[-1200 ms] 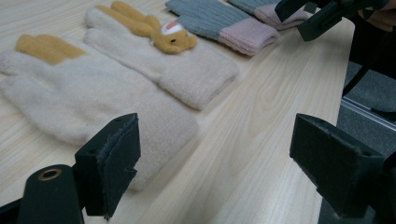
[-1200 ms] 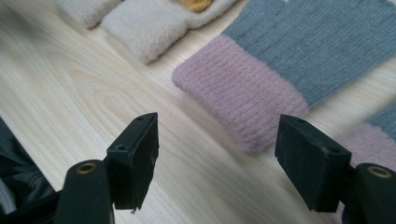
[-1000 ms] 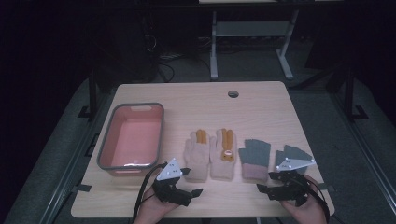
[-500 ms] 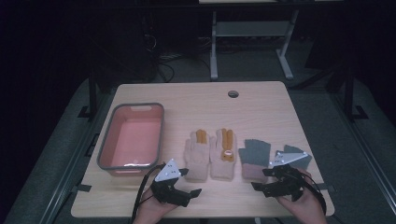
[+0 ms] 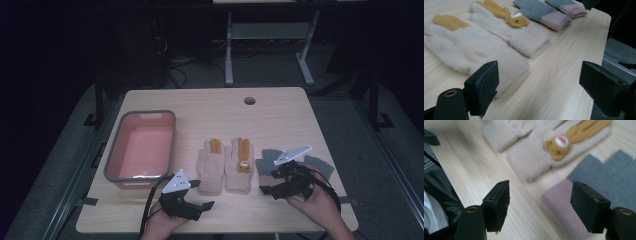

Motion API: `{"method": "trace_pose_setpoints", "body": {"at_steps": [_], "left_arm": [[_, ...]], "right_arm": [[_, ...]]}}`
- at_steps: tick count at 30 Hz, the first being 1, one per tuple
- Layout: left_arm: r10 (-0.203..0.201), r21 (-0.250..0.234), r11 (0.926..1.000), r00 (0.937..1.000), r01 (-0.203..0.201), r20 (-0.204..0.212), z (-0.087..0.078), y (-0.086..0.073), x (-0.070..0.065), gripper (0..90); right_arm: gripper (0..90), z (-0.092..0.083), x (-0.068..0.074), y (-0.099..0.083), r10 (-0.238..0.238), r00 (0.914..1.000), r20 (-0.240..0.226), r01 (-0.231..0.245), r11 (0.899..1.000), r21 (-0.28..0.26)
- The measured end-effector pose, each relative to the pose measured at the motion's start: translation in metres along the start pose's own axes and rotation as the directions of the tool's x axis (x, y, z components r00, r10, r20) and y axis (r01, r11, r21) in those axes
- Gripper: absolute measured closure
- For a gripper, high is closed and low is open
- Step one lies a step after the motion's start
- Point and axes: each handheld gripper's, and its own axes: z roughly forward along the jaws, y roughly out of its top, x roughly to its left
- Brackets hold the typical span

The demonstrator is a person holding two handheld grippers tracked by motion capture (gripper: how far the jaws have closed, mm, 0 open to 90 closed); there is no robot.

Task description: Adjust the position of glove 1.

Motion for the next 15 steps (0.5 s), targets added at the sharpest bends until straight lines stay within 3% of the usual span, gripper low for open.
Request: {"method": "trace_pose_setpoints", "body": {"at_steps": [9, 15], "left_arm": [[-0.016, -0.005, 0.9999, 0.9999, 0.016, 0.004, 0.001, -0.001, 0.003, 16.0], [-0.014, -0.002, 0.9999, 0.9999, 0.014, -0.004, -0.001, 0.0, 0.004, 16.1]], "right_arm": [[32.4, 0.003, -0.005, 0.03, -0.014, 0.9998, 0.016, 0.013, 1.0, 0.028], [33.3, 0.017, -0.006, 0.056, -0.045, 0.9988, 0.017, 0.044, 0.997, 0.062]]}}
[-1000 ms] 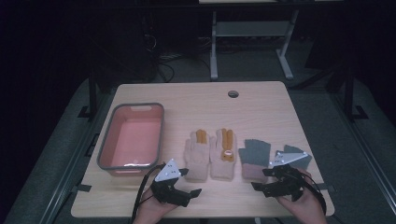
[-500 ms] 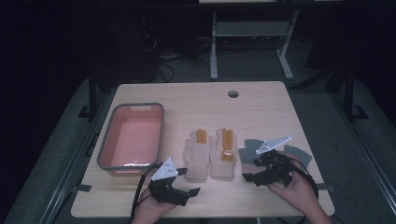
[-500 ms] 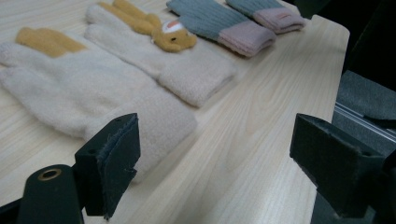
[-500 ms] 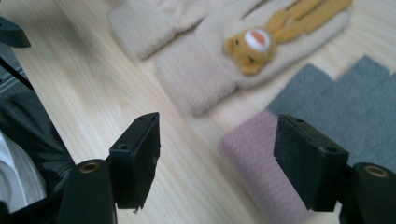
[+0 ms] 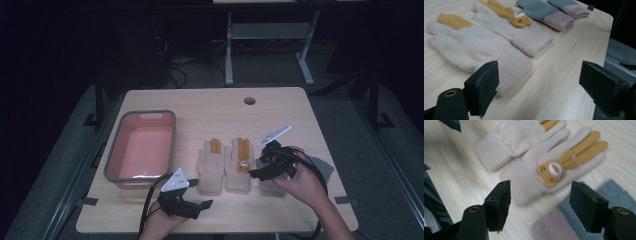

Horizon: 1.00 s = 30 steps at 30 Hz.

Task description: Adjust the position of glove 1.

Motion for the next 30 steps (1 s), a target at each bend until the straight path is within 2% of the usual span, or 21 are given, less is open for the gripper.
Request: {"method": "trace_pose_setpoints", "body": {"at_steps": [8, 10, 11, 12, 14, 15, 16, 21, 24, 25, 26, 30], "left_arm": [[0.006, 0.003, 1.0, 1.0, -0.006, -0.004, 0.001, -0.001, -0.001, 16.1], [0.011, 0.005, 0.9999, 0.9999, -0.011, -0.004, 0.0, -0.001, -0.001, 16.1], [0.016, 0.007, 0.9999, 0.9999, -0.015, -0.007, 0.0, -0.001, -0.001, 16.1], [0.014, 0.008, 0.9999, 0.9999, -0.014, -0.005, -0.001, -0.001, -0.001, 16.1], [0.009, 0.003, 1.0, 1.0, -0.009, -0.003, 0.0, -0.001, -0.001, 16.1], [0.009, 0.003, 1.0, 1.0, -0.009, -0.003, 0.0, -0.001, -0.001, 16.1], [0.016, 0.008, 0.9998, 0.9999, -0.016, -0.004, 0.0, -0.001, -0.001, 16.1], [0.003, 0.009, 1.0, 1.0, -0.003, 0.003, 0.002, -0.002, -0.001, 16.1], [0.005, 0.013, 0.9999, 1.0, -0.005, 0.0, 0.001, -0.003, -0.001, 16.1], [0.005, 0.013, 0.9999, 1.0, -0.005, 0.0, 0.001, -0.003, -0.001, 16.1], [0.004, 0.009, 1.0, 1.0, -0.004, -0.003, 0.001, -0.002, -0.001, 16.1], [0.001, 0.008, 1.0, 1.0, -0.001, -0.001, 0.001, -0.002, 0.0, 16.1]], "right_arm": [[34.7, 0.019, 0.001, 0.021, -0.031, 0.9995, 0.011, 0.03, 0.999, 0.04], [39.4, 0.03, 0.0, 0.026, -0.033, 0.9994, 0.013, 0.032, 0.998, 0.06], [39.4, 0.03, 0.0, 0.026, -0.033, 0.9994, 0.013, 0.032, 0.998, 0.06], [41.0, 0.04, -0.001, 0.03, -0.03, 0.9993, 0.024, 0.027, 0.996, 0.086], [41.5, 0.043, -0.002, 0.03, -0.035, 0.9989, 0.031, 0.032, 0.995, 0.094], [43.6, 0.052, -0.004, 0.032, -0.033, 0.9985, 0.044, 0.028, 0.992, 0.124], [44.7, 0.055, -0.005, 0.033, -0.033, 0.9982, 0.05, 0.027, 0.991, 0.132], [47.8, 0.066, -0.009, 0.035, -0.02, 0.9985, 0.05, 0.012, 0.989, 0.147], [53.8, 0.083, -0.014, 0.034, -0.008, 0.9981, 0.06, -0.004, 0.981, 0.193], [53.8, 0.083, -0.014, 0.034, -0.008, 0.9981, 0.06, -0.004, 0.981, 0.193], [59.5, 0.087, -0.015, 0.031, -0.011, 0.9971, 0.076, -0.004, 0.98, 0.198], [59.7, 0.088, -0.017, 0.028, -0.005, 0.9969, 0.079, -0.011, 0.978, 0.206]]}}
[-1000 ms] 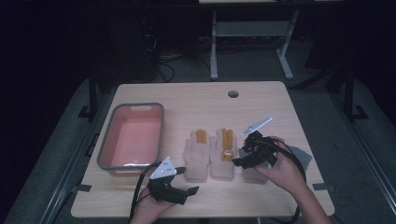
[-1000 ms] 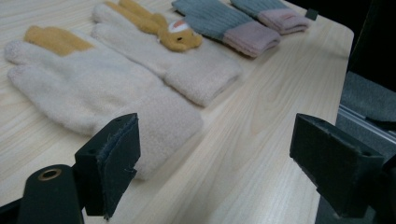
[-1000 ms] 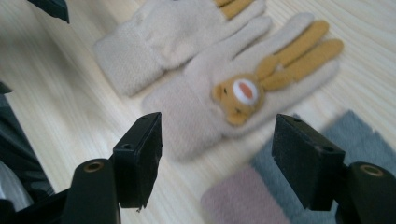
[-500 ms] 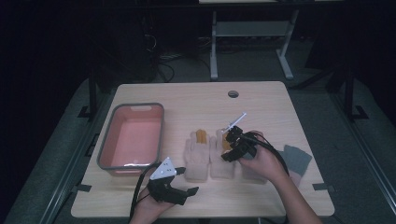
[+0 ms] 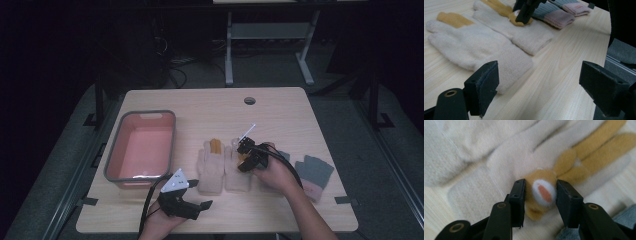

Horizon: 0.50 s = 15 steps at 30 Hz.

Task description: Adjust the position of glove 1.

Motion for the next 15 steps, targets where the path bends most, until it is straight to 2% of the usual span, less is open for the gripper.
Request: {"method": "trace_pose_setpoints", "body": {"at_steps": [5, 15], "left_arm": [[-0.011, 0.002, 0.9999, 0.9999, 0.011, 0.004, 0.0013, -0.0004, 0.0002, 16.1], [-0.011, 0.003, 0.9999, 0.9999, 0.011, 0.006, 0.0021, -0.0007, -0.0001, 16.1]], "right_arm": [[60.5, 0.002, -0.0018, -0.0071, 0.021, 0.9998, -0.007, -0.021, 1.0, 0.0], [65.4, 0.0009, 0.0005, -0.0065, 0.013, 0.9999, 0.007, -0.013, 1.0, -0.001]]}}
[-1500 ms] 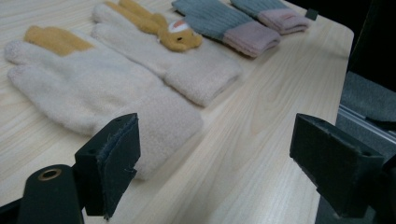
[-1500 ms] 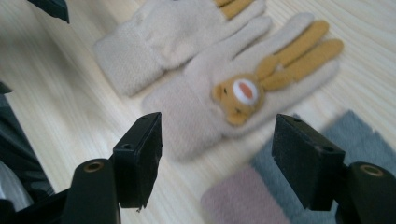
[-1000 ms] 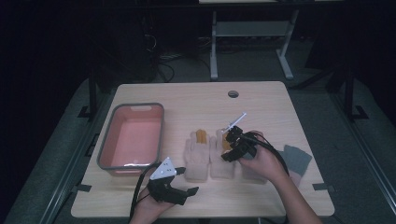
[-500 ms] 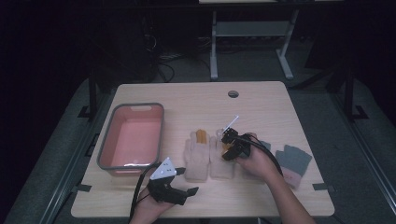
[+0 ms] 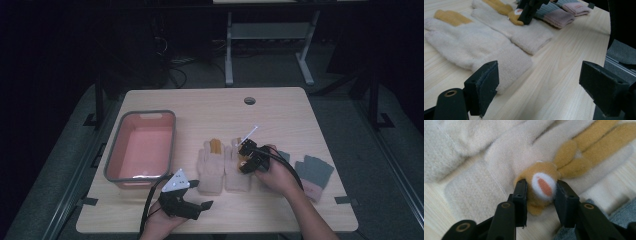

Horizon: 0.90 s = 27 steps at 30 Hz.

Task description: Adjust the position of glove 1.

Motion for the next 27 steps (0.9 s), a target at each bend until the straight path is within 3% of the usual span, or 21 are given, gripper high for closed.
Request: {"method": "trace_pose_setpoints", "body": {"at_steps": [10, 27], "left_arm": [[-0.009, -0.014, 0.9999, 1.0, 0.009, -0.002, -0.003, 0.0, 0.002, 16.1], [-0.023, -0.028, 0.9993, 0.9997, 0.023, -0.006, -0.007, 0.001, 0.004, 16.1]], "right_arm": [[69.6, -0.004, 0.001, 0.003, -0.02, 0.9998, 0.001, 0.02, 1.0, 0.008], [70.4, -0.033, 0.006, 0.006, -0.052, 0.9986, -0.001, 0.052, 0.998, -0.03]]}}
